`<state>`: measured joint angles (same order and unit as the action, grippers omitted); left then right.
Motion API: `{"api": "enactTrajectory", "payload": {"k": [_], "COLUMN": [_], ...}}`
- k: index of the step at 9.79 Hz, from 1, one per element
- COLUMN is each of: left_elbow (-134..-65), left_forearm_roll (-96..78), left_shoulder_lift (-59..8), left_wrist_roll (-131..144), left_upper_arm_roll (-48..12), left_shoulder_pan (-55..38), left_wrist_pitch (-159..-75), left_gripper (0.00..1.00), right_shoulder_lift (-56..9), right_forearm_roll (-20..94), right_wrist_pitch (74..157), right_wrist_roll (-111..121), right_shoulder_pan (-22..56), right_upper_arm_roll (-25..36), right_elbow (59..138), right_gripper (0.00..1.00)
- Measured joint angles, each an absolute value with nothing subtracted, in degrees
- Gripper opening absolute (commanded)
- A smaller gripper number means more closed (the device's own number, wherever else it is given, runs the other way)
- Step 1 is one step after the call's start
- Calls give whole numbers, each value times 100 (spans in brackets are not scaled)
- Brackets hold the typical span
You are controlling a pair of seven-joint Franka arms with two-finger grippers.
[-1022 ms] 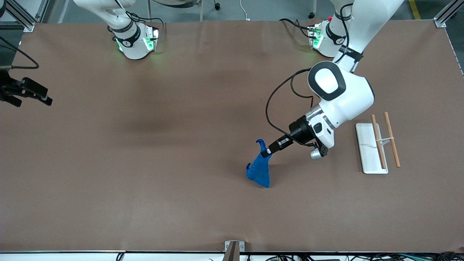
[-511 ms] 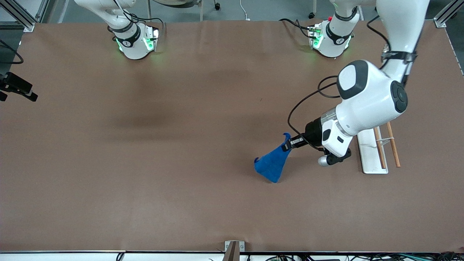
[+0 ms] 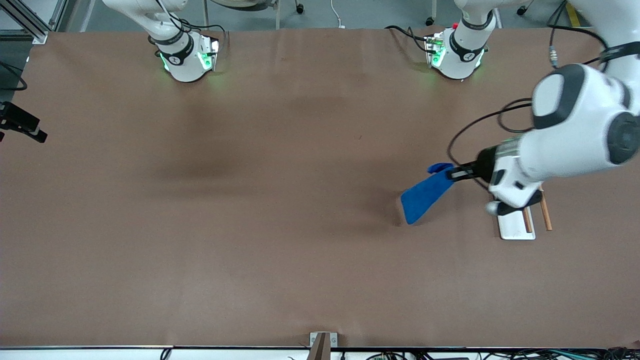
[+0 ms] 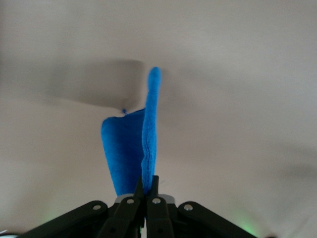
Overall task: Right arm passes towel to left arm to hang
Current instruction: 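Carry the towel with the left gripper toward the white dowel rack, then drape the towel over the wooden dowels with the left gripper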
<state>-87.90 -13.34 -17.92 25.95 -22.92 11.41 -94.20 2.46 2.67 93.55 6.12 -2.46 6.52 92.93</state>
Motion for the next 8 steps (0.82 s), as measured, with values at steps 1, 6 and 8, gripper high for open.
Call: {"api": "enactTrajectory", "payload": {"k": [1, 6, 8], "left_elbow": [-8816, -9050, -8993], "left_forearm_roll": [-1261, -658, -164], "left_shoulder_lift": [-1789, -1906, -2091], "left_wrist_roll": [2262, 1320, 545], "left_upper_arm_roll": [-2284, -2274, -2267], "left_shoulder_pan": [1494, 2755, 3123], "left_wrist_pitch": [-9190, -8738, -8750], "left_gripper": [0, 0, 0], "right_shoulder_lift": [239, 243, 247], "right_forearm_roll": [263, 223, 222], "right_wrist_pitch": [9301, 9121, 9106], "right_wrist_roll": [612, 610, 610], "right_shoulder_pan": [-245, -138, -56], "right_upper_arm_roll": [637, 561, 556], "right_elbow": [9309, 9427, 9427], "right_gripper": [99, 99, 99]}}
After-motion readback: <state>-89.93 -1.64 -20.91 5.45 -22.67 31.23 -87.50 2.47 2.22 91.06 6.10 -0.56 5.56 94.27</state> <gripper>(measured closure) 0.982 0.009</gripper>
